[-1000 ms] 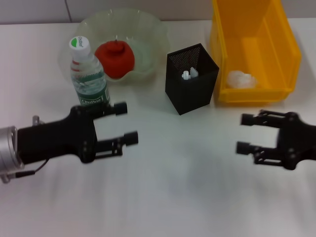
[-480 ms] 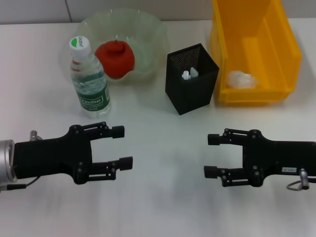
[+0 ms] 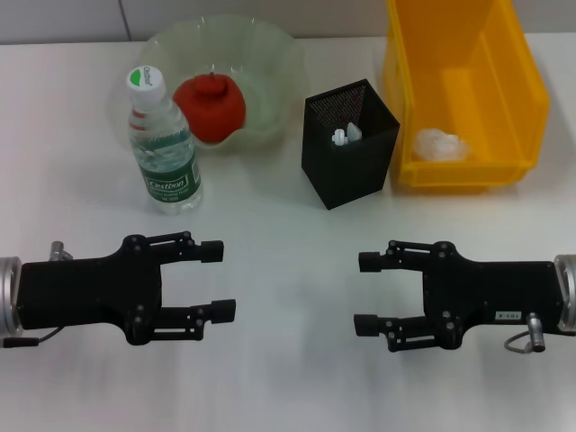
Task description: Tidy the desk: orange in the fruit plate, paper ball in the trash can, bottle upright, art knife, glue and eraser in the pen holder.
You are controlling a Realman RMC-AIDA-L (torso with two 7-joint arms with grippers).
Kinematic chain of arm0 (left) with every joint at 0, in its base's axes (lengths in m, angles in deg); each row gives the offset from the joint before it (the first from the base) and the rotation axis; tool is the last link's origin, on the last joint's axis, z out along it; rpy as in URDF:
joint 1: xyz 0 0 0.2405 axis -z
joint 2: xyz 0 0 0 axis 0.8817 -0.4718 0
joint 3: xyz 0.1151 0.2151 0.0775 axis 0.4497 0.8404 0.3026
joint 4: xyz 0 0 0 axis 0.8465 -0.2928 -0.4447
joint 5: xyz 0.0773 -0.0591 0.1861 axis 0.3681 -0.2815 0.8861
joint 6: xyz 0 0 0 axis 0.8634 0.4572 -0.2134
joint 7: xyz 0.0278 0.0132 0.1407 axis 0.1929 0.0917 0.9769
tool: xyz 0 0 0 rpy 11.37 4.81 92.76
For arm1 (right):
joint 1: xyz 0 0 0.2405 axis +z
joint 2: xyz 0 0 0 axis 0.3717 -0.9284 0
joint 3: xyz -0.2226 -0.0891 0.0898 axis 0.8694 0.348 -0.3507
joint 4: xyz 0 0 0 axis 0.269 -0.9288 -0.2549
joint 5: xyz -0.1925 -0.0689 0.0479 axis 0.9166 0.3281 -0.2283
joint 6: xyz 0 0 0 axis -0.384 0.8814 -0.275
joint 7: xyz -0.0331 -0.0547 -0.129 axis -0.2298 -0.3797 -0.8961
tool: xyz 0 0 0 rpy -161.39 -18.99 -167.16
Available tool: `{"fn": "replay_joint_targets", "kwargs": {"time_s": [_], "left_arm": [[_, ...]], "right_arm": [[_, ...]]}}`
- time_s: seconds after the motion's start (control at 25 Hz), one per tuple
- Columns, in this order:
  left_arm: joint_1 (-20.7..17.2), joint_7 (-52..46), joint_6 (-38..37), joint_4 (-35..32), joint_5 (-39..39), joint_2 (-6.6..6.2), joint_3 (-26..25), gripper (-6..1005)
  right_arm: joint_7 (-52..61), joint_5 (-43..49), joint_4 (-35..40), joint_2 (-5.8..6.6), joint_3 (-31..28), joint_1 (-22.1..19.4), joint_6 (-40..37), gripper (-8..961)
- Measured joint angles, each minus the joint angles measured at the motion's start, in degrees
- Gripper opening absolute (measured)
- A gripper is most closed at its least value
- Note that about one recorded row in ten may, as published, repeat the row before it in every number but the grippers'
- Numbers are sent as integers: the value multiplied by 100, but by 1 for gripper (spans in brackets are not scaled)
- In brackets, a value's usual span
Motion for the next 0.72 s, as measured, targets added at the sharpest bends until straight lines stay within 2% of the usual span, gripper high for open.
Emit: {"fn": "replay_joint_targets", "kwargs": {"time_s": [0.72], "left_arm": [[7,-3,-26,-62,29,-17,-1,779]], "right_arm": [[-8,-41,36,5,-31,11,61,808]]}}
